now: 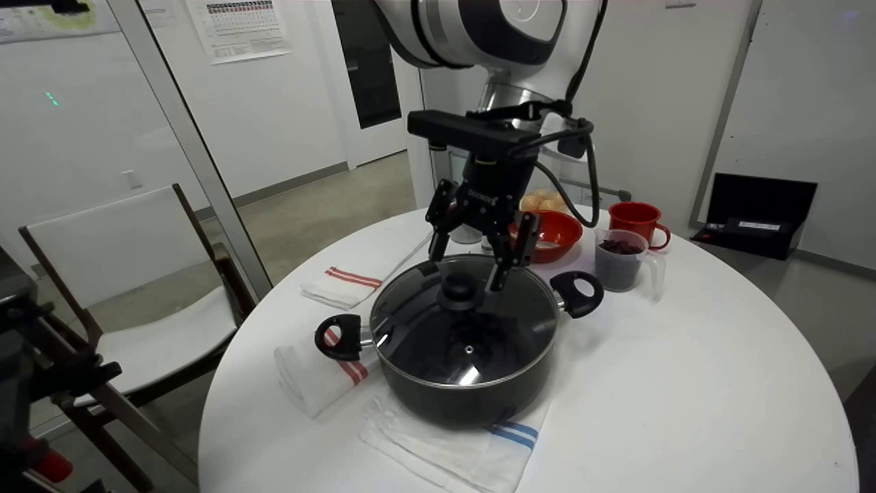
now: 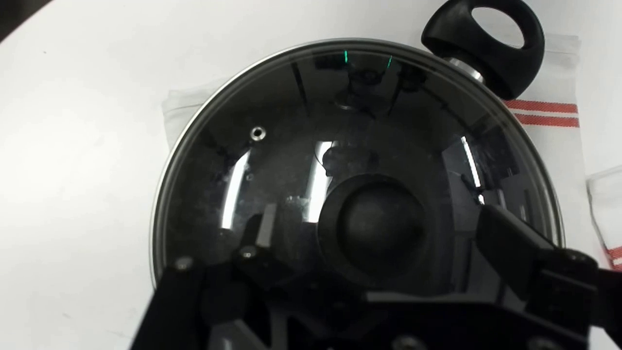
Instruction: Put the lid on the pot
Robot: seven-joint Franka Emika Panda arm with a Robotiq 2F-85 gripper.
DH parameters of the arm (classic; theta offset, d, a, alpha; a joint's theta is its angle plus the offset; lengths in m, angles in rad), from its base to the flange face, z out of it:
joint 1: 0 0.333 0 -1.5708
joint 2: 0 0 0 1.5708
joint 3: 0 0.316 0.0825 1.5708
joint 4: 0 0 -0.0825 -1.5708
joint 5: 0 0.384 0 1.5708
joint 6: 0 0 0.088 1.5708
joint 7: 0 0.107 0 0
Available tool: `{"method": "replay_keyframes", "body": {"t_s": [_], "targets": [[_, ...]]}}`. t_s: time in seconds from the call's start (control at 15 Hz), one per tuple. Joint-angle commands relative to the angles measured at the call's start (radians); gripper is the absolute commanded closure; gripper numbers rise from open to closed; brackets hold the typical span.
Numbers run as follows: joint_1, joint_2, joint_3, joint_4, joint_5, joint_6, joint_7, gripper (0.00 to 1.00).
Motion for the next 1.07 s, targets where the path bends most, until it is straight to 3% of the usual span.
{"method": "replay_keyframes", "body": {"t_s": [0.0, 1.0], "targets": [[0.007, -0.072, 0.002, -0.092, 0.017, 0.031, 0.017, 0.00], [0.079, -0.384, 0.043, -0.533, 0.007, 0.287, 0.005, 0.00]]}}
